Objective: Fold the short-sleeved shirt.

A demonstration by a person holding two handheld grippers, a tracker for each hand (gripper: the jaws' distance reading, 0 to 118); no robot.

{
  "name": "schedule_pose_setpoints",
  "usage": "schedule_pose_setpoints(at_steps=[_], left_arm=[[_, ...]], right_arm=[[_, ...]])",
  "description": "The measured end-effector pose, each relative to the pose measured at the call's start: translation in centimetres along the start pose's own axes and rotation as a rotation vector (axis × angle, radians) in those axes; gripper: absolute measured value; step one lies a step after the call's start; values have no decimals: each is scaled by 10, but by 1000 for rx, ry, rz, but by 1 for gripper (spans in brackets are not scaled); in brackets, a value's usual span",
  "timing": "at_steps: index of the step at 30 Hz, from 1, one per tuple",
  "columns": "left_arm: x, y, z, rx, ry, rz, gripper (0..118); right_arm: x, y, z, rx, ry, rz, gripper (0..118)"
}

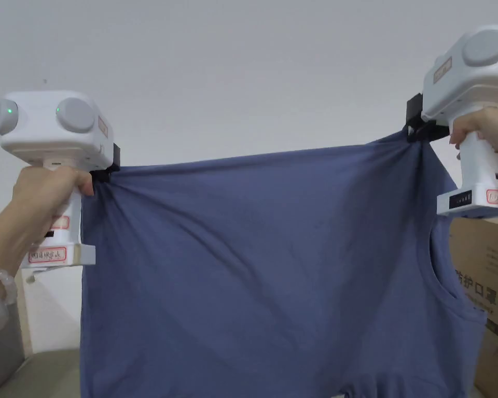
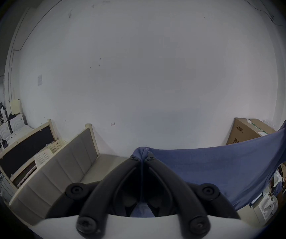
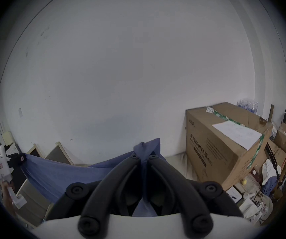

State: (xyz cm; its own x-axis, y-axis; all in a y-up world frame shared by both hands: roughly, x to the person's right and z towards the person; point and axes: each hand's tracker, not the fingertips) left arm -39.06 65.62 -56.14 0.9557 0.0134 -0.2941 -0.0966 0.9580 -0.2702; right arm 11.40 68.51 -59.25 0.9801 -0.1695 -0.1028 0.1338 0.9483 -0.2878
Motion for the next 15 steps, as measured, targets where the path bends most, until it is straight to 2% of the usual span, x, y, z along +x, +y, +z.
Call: schedule_pose_setpoints(at_steps=[3,4,6,7,10,11,14,15], left_arm=[[7,6,-21,17,23,-38,0],[-1,16,-47,21,33,-50,0],[3,7,-68,5,55,-90,0],[5,-2,-78,5,55,-82,0],[18,-52,-102,-47,48,-86,0],[20,-70,-118,-92,47,-102,0],[25,-138,-158,-181,55,-97,0],[26,-164,-174,-213,56,-86,0]], right_arm=[[-11,2,-19,19,-11,52,3],[-13,-2,-25,16,-11,64,3],[-15,-16,-43,-26,-29,94,3],[-13,-13,-76,-41,-34,90,3],[-6,-55,-117,-129,-51,73,3],[-11,-87,-111,-169,-60,78,3],[-1,-147,-155,-269,-70,66,3],[18,-154,-193,-310,-75,51,3]])
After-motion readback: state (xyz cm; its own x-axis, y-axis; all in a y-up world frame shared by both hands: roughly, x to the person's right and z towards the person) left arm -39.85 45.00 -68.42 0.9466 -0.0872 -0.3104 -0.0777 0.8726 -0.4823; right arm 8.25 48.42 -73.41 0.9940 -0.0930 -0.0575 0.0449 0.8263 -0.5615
